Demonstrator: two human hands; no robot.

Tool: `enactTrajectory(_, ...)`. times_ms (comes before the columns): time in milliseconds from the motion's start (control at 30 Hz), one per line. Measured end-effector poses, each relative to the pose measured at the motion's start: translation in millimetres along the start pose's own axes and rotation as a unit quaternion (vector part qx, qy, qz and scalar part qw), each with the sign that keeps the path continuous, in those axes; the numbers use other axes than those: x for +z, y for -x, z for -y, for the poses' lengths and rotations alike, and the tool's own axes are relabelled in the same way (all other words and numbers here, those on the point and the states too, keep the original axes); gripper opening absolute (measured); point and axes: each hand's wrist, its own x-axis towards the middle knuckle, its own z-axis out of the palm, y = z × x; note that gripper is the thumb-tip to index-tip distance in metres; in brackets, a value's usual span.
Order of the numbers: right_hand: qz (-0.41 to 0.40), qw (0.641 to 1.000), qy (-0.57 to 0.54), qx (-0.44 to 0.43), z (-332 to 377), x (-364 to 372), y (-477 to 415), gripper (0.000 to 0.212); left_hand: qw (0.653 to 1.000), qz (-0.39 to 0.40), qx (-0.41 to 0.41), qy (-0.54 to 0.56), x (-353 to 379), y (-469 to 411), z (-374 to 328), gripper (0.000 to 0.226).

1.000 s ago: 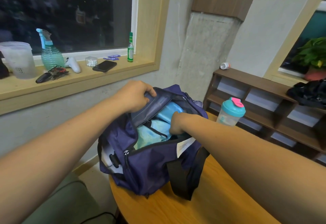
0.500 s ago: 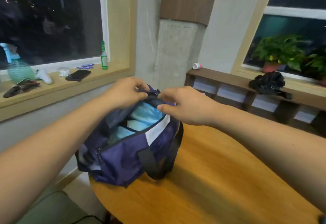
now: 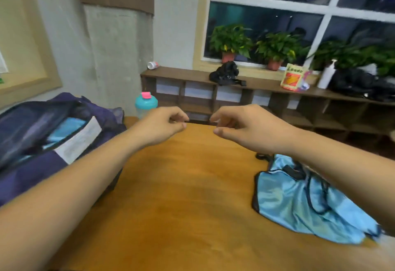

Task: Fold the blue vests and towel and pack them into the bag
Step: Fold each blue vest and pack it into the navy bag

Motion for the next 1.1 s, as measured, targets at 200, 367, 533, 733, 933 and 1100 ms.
enactTrajectory(200,0.011,0.995,0.011,0.1,-70.4,-10.1,76.0,0.034,0.994,0.095,0.031,0.037,101.4,-4.8,-49.6,0.029)
enactTrajectory(367,0.008,0.985,0.031,0.17,-114.3,-11.5,129.1,0.031,0.983,0.172,0.058,0.038,173.2,-3.0,-87.4,0.044)
enactTrajectory(533,0.019,0.972,0.084,0.219,-148.8,-7.2,165.1,0.028,0.979,0.192,0.074,0.008,232.6,-8.5,-104.2,0.057)
enactTrajectory(733,0.07,0.951,0.14,0.268,-177.6,16.5,182.0,0.051,0.986,0.162,0.036,-0.006,270.9,-28.0,-113.9,0.067)
enactTrajectory(933,0.104,0.94,0.145,0.291,-195.1,45.4,187.4,0.067,0.988,0.155,0.0,-0.009,280.8,-34.1,-111.4,0.028)
enactTrajectory(1100,0.118,0.938,0.159,0.285,-199.0,51.4,186.0,0.067,0.979,0.195,0.019,-0.051,268.3,-25.8,-98.9,0.014)
